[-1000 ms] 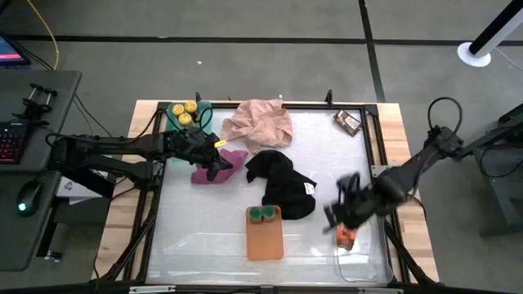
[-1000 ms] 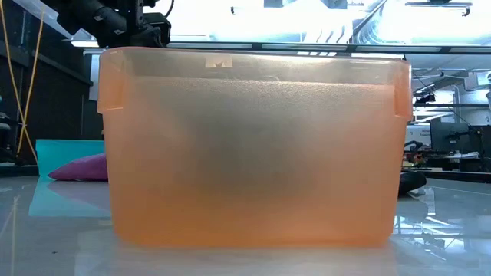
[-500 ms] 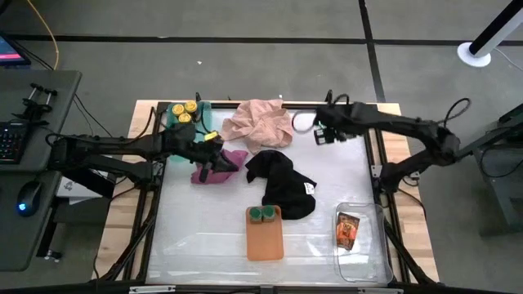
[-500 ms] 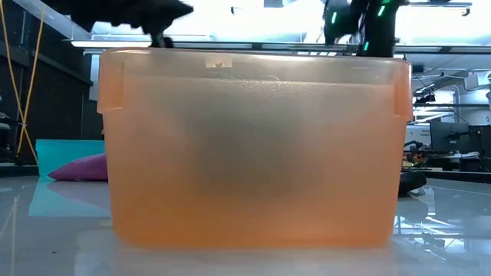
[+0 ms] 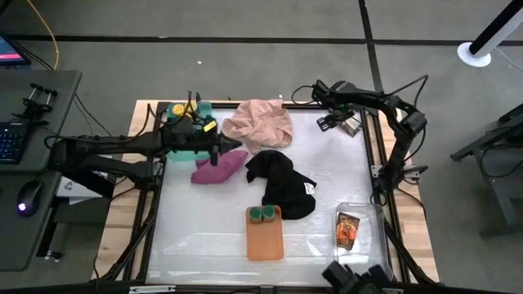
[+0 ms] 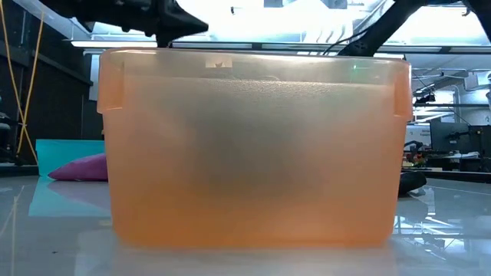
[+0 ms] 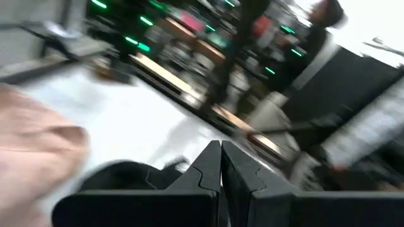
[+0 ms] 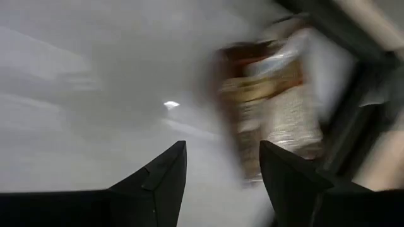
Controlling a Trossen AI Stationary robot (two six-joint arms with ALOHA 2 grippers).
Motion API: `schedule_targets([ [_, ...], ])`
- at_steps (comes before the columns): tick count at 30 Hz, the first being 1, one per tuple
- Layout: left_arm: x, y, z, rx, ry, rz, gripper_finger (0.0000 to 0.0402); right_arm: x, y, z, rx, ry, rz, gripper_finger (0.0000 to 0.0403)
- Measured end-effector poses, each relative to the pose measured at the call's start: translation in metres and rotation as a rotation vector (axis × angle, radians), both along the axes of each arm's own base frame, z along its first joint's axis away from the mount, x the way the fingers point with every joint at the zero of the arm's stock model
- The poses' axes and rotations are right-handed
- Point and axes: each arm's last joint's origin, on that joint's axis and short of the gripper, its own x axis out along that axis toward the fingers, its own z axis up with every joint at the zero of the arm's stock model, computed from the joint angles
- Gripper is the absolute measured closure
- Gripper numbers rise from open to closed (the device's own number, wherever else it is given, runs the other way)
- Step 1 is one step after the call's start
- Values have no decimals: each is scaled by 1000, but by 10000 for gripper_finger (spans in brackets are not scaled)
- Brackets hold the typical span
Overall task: Sort spices by type
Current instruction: Put the brown seasoning bag into the transparent bin
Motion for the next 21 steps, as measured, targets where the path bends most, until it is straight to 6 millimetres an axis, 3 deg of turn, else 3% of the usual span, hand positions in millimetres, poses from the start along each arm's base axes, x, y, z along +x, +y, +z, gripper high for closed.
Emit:
schedule_targets([
  [5, -1, 6, 0, 4, 3, 161, 402, 5, -14, 1, -8, 16, 50, 210],
  [14, -3, 12, -1, 57, 18, 197, 402, 8, -16, 12, -51, -13, 34, 210],
  [21, -7, 25, -3, 27, 35, 215, 402, 7, -44, 44, -206, -200, -318, 218],
])
